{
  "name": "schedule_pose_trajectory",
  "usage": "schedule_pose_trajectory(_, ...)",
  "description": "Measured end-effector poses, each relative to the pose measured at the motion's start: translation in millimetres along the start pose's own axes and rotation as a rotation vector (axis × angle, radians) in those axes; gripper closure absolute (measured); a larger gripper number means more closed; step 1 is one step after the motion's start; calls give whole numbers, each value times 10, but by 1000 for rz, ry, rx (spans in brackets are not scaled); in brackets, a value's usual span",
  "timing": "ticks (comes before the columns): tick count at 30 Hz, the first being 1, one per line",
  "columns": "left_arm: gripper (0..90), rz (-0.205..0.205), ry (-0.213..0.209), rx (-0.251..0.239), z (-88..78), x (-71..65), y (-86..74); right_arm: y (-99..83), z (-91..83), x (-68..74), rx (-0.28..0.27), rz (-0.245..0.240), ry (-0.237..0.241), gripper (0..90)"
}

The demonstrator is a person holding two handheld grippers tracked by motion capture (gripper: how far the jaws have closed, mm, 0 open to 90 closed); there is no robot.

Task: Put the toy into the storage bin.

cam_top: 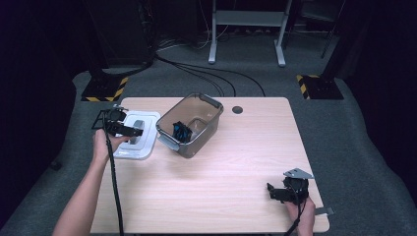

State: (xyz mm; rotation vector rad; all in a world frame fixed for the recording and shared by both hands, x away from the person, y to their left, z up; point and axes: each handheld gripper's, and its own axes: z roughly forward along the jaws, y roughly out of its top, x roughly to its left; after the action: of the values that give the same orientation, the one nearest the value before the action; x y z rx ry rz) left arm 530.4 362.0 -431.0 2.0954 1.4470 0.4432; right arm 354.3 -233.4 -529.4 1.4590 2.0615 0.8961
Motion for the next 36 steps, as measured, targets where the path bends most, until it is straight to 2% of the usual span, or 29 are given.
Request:
schedule_pose_trajectory(5, 141, -26, 19, 10, 239, 69, -57, 0, 0, 0, 0, 0, 0, 49)
schedule_pose_trajectory(7, 151, -30, 22, 13, 276, 77, -62, 0, 0, 0, 0, 0, 0, 49)
schedule_pose_trajectory(9, 177, -41, 42, 5, 404, 103, -71, 0, 1, 0, -1, 1, 0, 50)
schedule_pose_trajectory(13, 257, -35, 53, -3, 492, 111, -70, 1, 1, 0, 0, 1, 0, 50)
schedule_pose_trajectory(20, 450, -33, 90, 8, 555, 98, -75, 1, 1, 0, -1, 1, 0, 50)
schedule_pose_trajectory(21, 490, -31, 79, 5, 562, 101, -81, 1, 1, 0, 0, 1, 0, 51)
schedule_pose_trajectory(22, 516, -27, 87, 8, 568, 102, -83, 1, 1, 0, 0, 1, 0, 51)
schedule_pose_trajectory(24, 582, -28, 106, 15, 566, 106, -91, 1, 1, 0, 0, 1, 0, 51)
schedule_pose_trajectory(26, 645, -44, 102, 7, 555, 120, -103, 1, 1, 0, 0, 1, 0, 50)
schedule_pose_trajectory(32, 669, -51, 101, 10, 526, 142, -122, 1, 1, 0, 0, 1, 0, 51)
schedule_pose_trajectory(36, 671, -58, 99, -7, 447, 149, -121, 2, 1, 0, -1, 2, 0, 50)
